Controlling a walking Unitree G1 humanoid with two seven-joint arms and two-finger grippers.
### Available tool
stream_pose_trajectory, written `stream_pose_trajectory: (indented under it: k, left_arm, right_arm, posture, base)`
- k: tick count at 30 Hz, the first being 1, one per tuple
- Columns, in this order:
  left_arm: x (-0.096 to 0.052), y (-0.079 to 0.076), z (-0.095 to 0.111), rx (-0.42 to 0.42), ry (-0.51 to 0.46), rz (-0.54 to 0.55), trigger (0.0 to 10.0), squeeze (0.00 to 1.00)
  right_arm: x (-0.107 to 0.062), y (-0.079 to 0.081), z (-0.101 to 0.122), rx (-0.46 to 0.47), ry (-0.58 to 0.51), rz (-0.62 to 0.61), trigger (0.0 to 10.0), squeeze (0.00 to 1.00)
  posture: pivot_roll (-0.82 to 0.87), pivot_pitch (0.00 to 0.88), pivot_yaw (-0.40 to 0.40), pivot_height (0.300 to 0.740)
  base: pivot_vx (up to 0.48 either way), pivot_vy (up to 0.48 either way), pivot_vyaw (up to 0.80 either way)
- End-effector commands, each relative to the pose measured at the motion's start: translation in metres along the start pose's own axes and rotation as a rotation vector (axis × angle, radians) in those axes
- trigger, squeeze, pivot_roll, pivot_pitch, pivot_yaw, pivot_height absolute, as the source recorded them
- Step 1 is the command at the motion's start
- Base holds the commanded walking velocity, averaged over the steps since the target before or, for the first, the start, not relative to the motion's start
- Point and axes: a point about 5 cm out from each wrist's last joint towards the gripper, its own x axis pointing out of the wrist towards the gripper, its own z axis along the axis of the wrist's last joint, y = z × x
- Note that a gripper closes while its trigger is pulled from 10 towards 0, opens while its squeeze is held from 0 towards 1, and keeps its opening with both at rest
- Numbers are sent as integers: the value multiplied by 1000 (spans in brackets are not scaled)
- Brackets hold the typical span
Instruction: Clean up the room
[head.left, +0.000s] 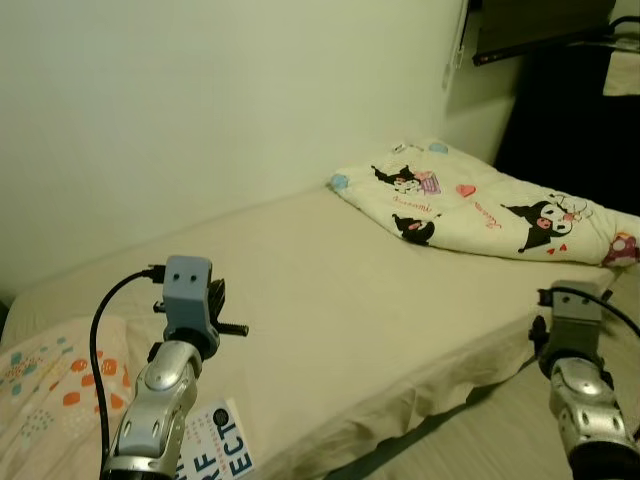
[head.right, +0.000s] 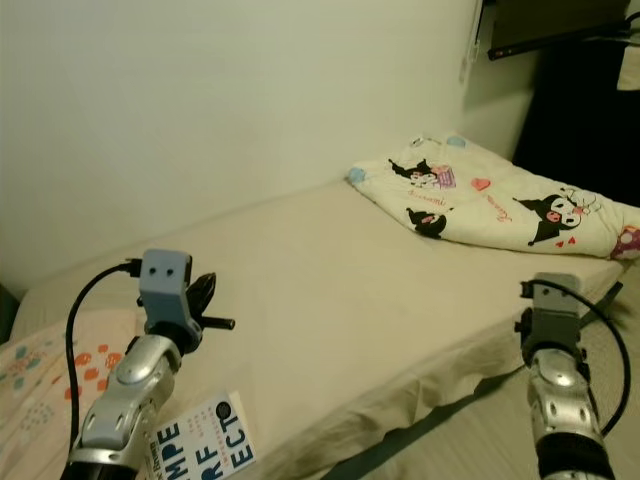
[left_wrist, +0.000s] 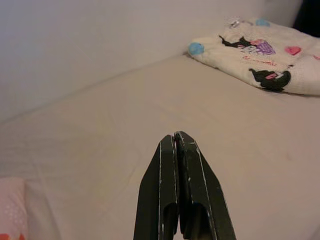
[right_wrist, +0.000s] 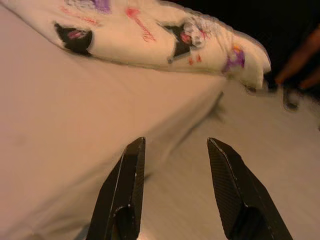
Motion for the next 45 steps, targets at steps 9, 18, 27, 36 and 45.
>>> stream_pose_trajectory:
  k: [9,18,27,36,45]
  left_arm:
    - [-1,0,-1,31,7,-19,10000,0]
    - [-3,7,-1,38,10,2,10000,0]
    - [-1,7,1,39,6,-1,10000,0]
    - [-2,7,0,36,8,4,10000,0]
    - [-2,8,0,38,7,11,10000,0]
  right_arm:
    - [-7,27,18,203,-4,15,10000,0]
    - [-15,35,0,230,69,-44,10000,0]
    - [-12,53,10,311,51,116,10000,0]
    - [-19,61,16,249,27,146,10000,0]
    - [-24,68,15,244,35,170,10000,0]
  posture:
    - [-105,31,14,732]
    - [-98,45,15,732]
    - [-100,44,20,732]
    - [-101,49,19,732]
    - [-100,50,21,732]
  base:
    - [0,0,0]
    - [0,0,0]
    - [0,0,0]
    - [0,0,0]
    - [0,0,0]
